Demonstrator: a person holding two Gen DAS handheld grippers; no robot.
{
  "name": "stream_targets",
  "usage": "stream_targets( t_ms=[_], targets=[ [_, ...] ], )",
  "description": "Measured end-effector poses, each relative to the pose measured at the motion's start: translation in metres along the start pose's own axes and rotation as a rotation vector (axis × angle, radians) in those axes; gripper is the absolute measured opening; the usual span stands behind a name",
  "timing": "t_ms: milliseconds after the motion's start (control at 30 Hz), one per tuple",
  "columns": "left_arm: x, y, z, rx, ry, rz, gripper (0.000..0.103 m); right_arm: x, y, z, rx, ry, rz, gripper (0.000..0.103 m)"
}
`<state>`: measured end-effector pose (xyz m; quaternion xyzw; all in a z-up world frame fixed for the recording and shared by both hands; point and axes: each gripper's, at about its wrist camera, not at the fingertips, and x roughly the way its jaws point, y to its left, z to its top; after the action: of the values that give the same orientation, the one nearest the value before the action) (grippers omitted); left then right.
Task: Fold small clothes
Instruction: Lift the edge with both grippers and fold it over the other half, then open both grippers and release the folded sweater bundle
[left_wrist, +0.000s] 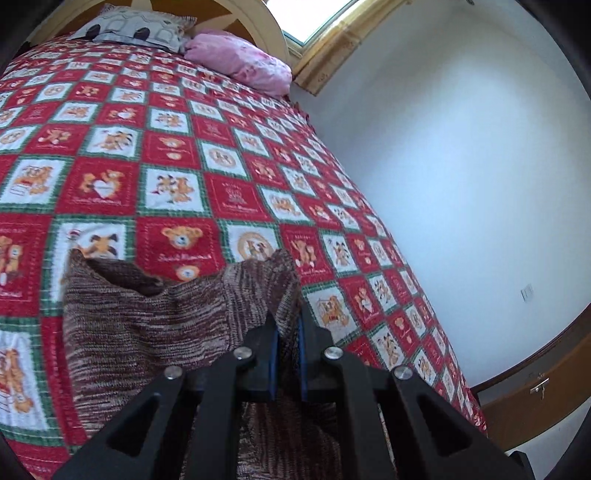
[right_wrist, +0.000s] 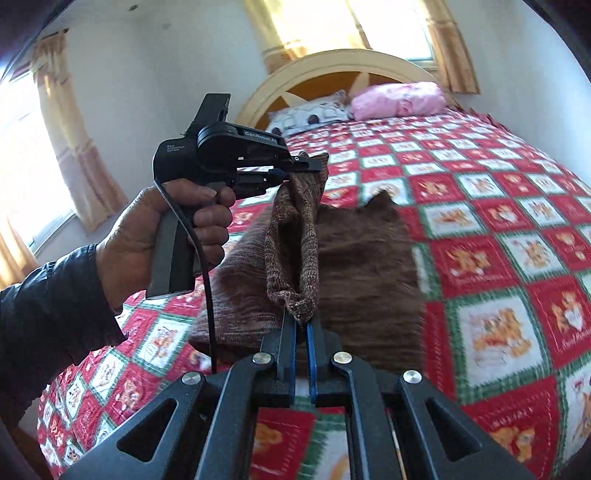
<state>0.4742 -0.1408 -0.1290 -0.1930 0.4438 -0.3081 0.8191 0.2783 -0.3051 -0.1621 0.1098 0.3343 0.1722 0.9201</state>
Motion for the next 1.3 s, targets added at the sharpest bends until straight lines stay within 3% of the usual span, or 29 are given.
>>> stream_targets(
  t_ms=[333,567,633,667,700,767,800,833,1000,1100,1167,1267,1300],
  targets=[
    [0.037,-0.019,-0.009,0.053,0.059,0.067,0.009,0.004,-0.039,-0.019,0.11,0.037,-0.004,0.004],
    [0.046,-0.058,-0.024,0.238,0.079,0.13,0.014,-0.001,-0.052,-0.032,0.157,0.041,-0.015,0.004],
    [0.03,-0.072,-0.03,0.314,0.059,0.138,0.025,-0.005,-0.056,-0.034,0.172,0.025,-0.021,0.004],
    [0.021,-0.076,-0.034,0.35,0.039,0.152,0.042,-0.007,-0.057,-0.035,0.173,0.016,-0.02,0.005],
    [0.003,-0.081,-0.042,0.407,-0.008,0.193,0.061,-0.007,-0.058,-0.034,0.17,0.015,-0.019,0.01],
    [-0.025,-0.08,-0.054,0.468,-0.086,0.234,0.076,-0.011,-0.058,-0.035,0.158,0.01,-0.043,0.028],
    [-0.043,-0.075,-0.064,0.494,-0.124,0.264,0.08,-0.015,-0.059,-0.036,0.155,0.0,-0.05,0.047],
    [-0.052,-0.069,-0.07,0.504,-0.138,0.294,0.08,-0.02,-0.06,-0.036,0.157,-0.016,-0.053,0.054],
    [-0.072,-0.029,-0.107,0.51,-0.131,0.483,0.082,-0.035,-0.06,-0.013,0.137,-0.078,-0.103,0.054],
    [-0.068,-0.011,-0.12,0.455,-0.106,0.508,0.082,-0.018,-0.031,0.024,0.029,-0.047,-0.062,0.054],
    [-0.064,0.001,-0.123,0.386,-0.097,0.483,0.083,0.008,-0.018,0.046,-0.019,0.01,-0.062,0.05],
    [-0.058,0.016,-0.124,0.314,-0.104,0.445,0.089,0.061,-0.026,0.076,0.046,0.102,-0.083,0.047],
    [-0.055,0.019,-0.128,0.308,-0.101,0.44,0.094,0.077,-0.033,0.08,0.071,0.131,-0.093,0.034]
  ],
)
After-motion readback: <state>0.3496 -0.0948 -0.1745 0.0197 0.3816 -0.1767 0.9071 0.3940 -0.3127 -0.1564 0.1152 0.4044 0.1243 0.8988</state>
